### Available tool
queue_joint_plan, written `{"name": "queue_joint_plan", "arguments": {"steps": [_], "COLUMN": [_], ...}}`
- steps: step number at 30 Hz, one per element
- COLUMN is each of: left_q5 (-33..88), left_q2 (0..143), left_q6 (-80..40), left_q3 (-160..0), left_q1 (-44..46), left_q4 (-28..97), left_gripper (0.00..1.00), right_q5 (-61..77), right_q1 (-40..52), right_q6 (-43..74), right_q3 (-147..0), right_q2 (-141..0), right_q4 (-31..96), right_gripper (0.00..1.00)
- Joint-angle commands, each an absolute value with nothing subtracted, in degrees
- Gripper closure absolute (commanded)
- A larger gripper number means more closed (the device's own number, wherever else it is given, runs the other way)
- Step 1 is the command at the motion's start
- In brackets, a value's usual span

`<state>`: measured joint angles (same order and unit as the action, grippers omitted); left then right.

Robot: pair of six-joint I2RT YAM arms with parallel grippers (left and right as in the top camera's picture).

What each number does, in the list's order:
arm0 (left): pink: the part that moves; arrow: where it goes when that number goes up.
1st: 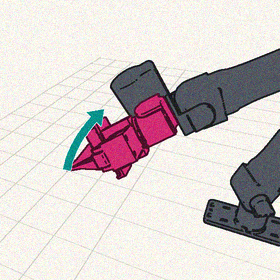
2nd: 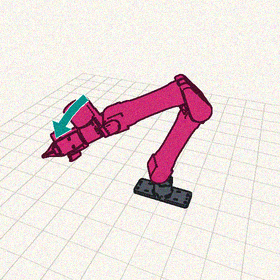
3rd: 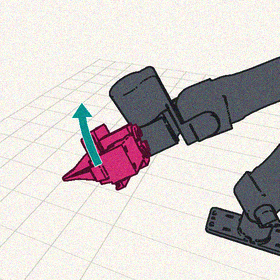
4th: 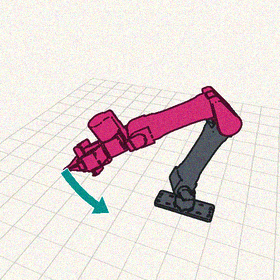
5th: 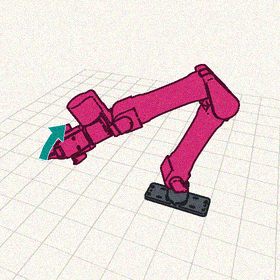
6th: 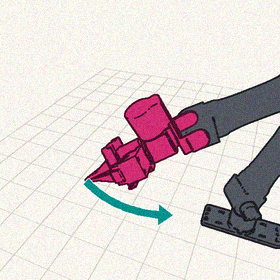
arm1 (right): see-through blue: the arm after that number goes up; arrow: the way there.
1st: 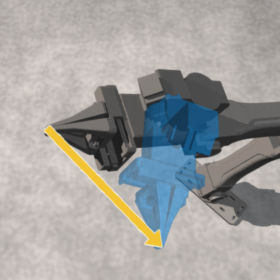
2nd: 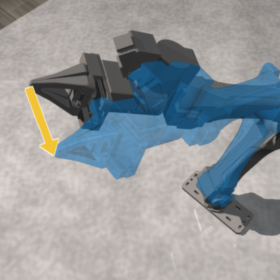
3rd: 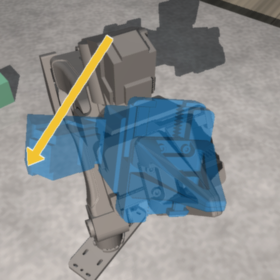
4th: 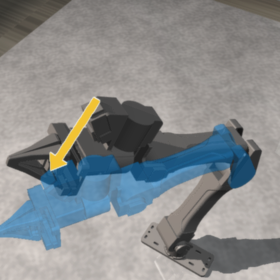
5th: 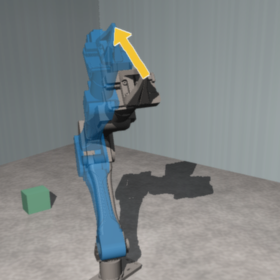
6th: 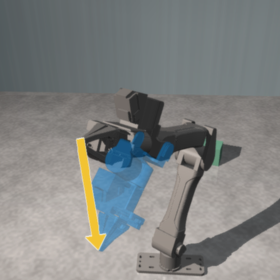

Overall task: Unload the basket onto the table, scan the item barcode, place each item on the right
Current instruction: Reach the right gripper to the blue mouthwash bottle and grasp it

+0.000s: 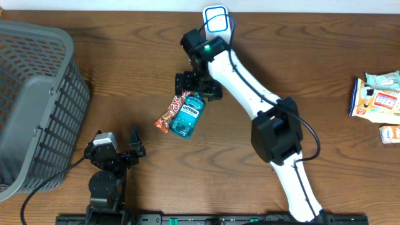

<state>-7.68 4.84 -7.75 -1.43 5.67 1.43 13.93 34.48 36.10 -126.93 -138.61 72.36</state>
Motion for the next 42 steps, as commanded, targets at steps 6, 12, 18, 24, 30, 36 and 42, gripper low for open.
{"name": "queue_joint_plan", "arguments": {"steps": [6,12,18,24,30,36,42], "left_q5": [-8.6,-8.6,-8.6,-8.6,-8.6,-8.6,-8.6], "left_q2": [4.8,4.8,4.8,4.8,4.8,4.8,4.8], "left_q6": [-8.3,-8.3,-8.2,-8.3,-8.3,-8.2,-8.2], "left_q3": [-0.2,-0.2,-0.2,-0.2,-0.2,-0.2,-0.2], "left_q1": [5.4,5.4,5.4,5.4,5.4,5.4,5.4], "left_q4": [3.4,3.4,3.4,3.4,3.4,3.4,3.4], "left_gripper": [0.02,0.02,0.02,0.02,0.02,0.02,0.02], "right_q5": [9.8,9.7,5.7,3.0,2.9,2.9,0.3], "right_q1": [36.2,37.0,37.2,37.1,35.4,33.7,32.6], "right_q6": [43.3,44.8,46.2,46.2,38.1,31.5,29.5], "right_q3": [-127.1,-127.1,-127.1,-127.1,-128.6,-130.5,-130.5], "right_q2": [-141.8,-144.5,-147.0,-146.8,-145.7,-141.4,-134.7], "right_q4": [73.4,72.9,71.4,71.1,71.9,72.9,72.4], "right_gripper": [0.01,0.01,0.14,0.34,0.46,0.53,0.53]}}
